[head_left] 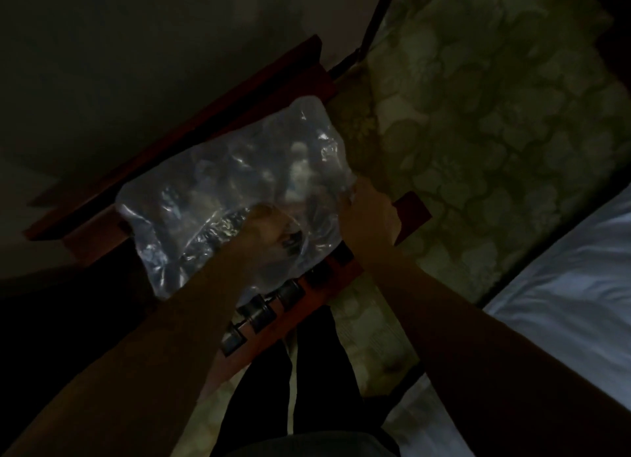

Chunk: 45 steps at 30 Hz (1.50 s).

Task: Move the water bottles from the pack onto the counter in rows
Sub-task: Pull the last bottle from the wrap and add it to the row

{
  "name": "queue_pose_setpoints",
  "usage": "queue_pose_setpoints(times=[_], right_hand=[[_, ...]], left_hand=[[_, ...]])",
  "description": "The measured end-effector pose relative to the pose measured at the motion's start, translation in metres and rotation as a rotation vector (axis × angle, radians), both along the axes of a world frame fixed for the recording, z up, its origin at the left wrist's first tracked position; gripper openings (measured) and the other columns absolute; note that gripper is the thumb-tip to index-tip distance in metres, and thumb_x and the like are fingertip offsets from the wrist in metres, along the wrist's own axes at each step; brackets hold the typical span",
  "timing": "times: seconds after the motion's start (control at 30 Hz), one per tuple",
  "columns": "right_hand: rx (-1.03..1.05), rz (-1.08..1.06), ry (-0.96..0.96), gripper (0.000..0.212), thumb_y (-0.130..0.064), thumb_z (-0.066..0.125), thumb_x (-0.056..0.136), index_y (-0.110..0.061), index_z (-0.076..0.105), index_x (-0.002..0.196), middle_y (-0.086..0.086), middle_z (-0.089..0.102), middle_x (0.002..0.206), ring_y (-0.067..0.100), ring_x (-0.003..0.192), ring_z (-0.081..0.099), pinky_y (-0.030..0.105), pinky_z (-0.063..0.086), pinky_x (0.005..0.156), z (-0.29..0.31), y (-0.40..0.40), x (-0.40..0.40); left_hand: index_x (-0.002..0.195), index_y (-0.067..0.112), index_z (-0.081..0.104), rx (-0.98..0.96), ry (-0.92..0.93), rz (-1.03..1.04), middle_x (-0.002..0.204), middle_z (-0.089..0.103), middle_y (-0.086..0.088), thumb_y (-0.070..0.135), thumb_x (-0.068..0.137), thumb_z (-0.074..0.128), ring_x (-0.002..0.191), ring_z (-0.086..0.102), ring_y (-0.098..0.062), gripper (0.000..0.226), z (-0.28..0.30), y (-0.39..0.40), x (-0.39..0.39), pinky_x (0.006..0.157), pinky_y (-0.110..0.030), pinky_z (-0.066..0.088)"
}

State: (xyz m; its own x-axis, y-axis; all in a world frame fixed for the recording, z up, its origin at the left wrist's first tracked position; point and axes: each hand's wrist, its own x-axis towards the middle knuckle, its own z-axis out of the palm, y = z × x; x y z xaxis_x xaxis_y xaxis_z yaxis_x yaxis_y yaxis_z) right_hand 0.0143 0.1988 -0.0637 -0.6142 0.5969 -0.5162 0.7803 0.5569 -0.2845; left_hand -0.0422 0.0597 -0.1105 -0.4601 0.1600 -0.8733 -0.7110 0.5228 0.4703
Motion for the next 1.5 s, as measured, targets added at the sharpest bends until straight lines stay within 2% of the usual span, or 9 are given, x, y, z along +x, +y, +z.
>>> queue_pose_setpoints(times=[0.17, 0.3, 0.4, 0.63, 0.8, 0.97, 1.23, 1.37, 1.5], right_hand=[[0.103, 0.044, -0.033, 0.027, -0.033, 0.042, 0.100, -0.013, 0.055, 0.112, 0.011, 0.066, 0.102, 0.028, 0.091, 0.065, 0.039, 0.052, 0.076, -0.001, -0.005, 0.002], [0.182, 0.086, -0.075, 0.029, -0.034, 0.043, 0.100, -0.010, 0.053, 0.112, 0.012, 0.065, 0.100, 0.028, 0.087, 0.064, 0.033, 0.041, 0.064, 0.003, -0.007, 0.006], [0.211, 0.106, -0.102, 0.034, -0.034, 0.044, 0.098, -0.007, 0.050, 0.117, 0.014, 0.064, 0.103, 0.031, 0.090, 0.064, 0.033, 0.039, 0.064, 0.015, -0.011, 0.010], [0.134, 0.292, -0.199, 0.043, -0.042, 0.049, 0.094, -0.010, 0.054, 0.123, 0.012, 0.063, 0.118, 0.029, 0.103, 0.063, 0.035, 0.046, 0.072, 0.064, -0.056, 0.020], [-0.495, -0.097, -0.277, 0.053, -0.049, 0.044, 0.095, -0.009, 0.047, 0.131, 0.009, 0.065, 0.103, 0.018, 0.071, 0.066, 0.023, 0.051, 0.055, 0.101, -0.094, 0.028], [-0.740, -0.243, -0.311, 0.043, -0.057, 0.049, 0.088, -0.017, 0.061, 0.096, 0.003, 0.069, 0.062, 0.007, 0.031, 0.054, 0.008, 0.034, 0.036, 0.142, -0.110, 0.039], [-0.778, -0.139, -0.129, 0.022, -0.041, 0.070, 0.080, -0.021, 0.067, 0.088, -0.005, 0.058, 0.063, 0.004, 0.042, 0.044, 0.013, 0.028, 0.032, 0.194, -0.131, 0.048], [-0.730, 0.023, 0.017, 0.051, -0.045, 0.068, 0.081, -0.011, 0.059, 0.118, 0.001, 0.055, 0.070, 0.007, 0.046, 0.044, 0.014, 0.029, 0.031, 0.223, -0.153, 0.044], [-0.750, 0.130, 0.172, 0.049, -0.045, 0.070, 0.081, -0.007, 0.064, 0.110, 0.002, 0.053, 0.058, 0.006, 0.036, 0.044, 0.016, 0.031, 0.034, 0.255, -0.177, 0.052]], left_hand=[[0.091, 0.008, 0.063, -0.010, 0.038, 0.147, 0.064, 0.054, -0.005, 0.029, 0.090, 0.065, 0.047, 0.050, -0.012, 0.021, 0.041, -0.027, 0.013, 0.033, -0.012, 0.034], [0.113, 0.012, 0.067, -0.077, 0.043, 0.057, 0.101, 0.068, -0.018, 0.039, 0.084, 0.069, 0.078, 0.066, -0.019, 0.040, 0.052, -0.062, 0.027, 0.049, -0.020, 0.046], [0.095, 0.026, 0.067, -0.071, 0.065, 0.053, 0.094, 0.071, -0.006, 0.044, 0.083, 0.069, 0.080, 0.068, -0.018, 0.021, 0.065, -0.078, 0.033, 0.066, -0.032, 0.058], [0.110, 0.016, 0.061, -0.006, -0.028, 0.076, 0.096, 0.063, -0.001, 0.060, 0.076, 0.068, 0.087, 0.065, -0.023, 0.055, 0.106, -0.093, 0.044, 0.064, -0.034, 0.061], [0.085, 0.017, 0.065, 0.042, -0.048, 0.069, 0.092, 0.067, -0.008, 0.059, 0.073, 0.069, 0.085, 0.067, -0.029, 0.044, 0.140, -0.102, 0.052, 0.065, -0.036, 0.059], [0.103, 0.016, 0.067, 0.099, -0.018, -0.005, 0.100, 0.069, -0.010, 0.066, 0.073, 0.065, 0.080, 0.069, -0.028, 0.058, 0.173, -0.118, 0.071, 0.051, -0.028, 0.056], [0.121, 0.018, 0.061, 0.219, 0.180, -0.021, 0.105, 0.069, -0.002, 0.056, 0.084, 0.061, 0.086, 0.066, -0.016, 0.054, 0.222, -0.148, 0.101, 0.058, -0.021, 0.053], [0.108, 0.026, 0.064, 0.209, 0.363, 0.008, 0.117, 0.069, -0.003, 0.054, 0.084, 0.064, 0.094, 0.067, -0.011, 0.037, 0.252, -0.170, 0.111, 0.082, -0.029, 0.056], [0.099, 0.020, 0.059, 0.199, 0.496, 0.179, 0.076, 0.075, 0.009, 0.047, 0.077, 0.074, 0.067, 0.072, -0.006, 0.038, 0.285, -0.190, 0.125, 0.052, -0.018, 0.054]])
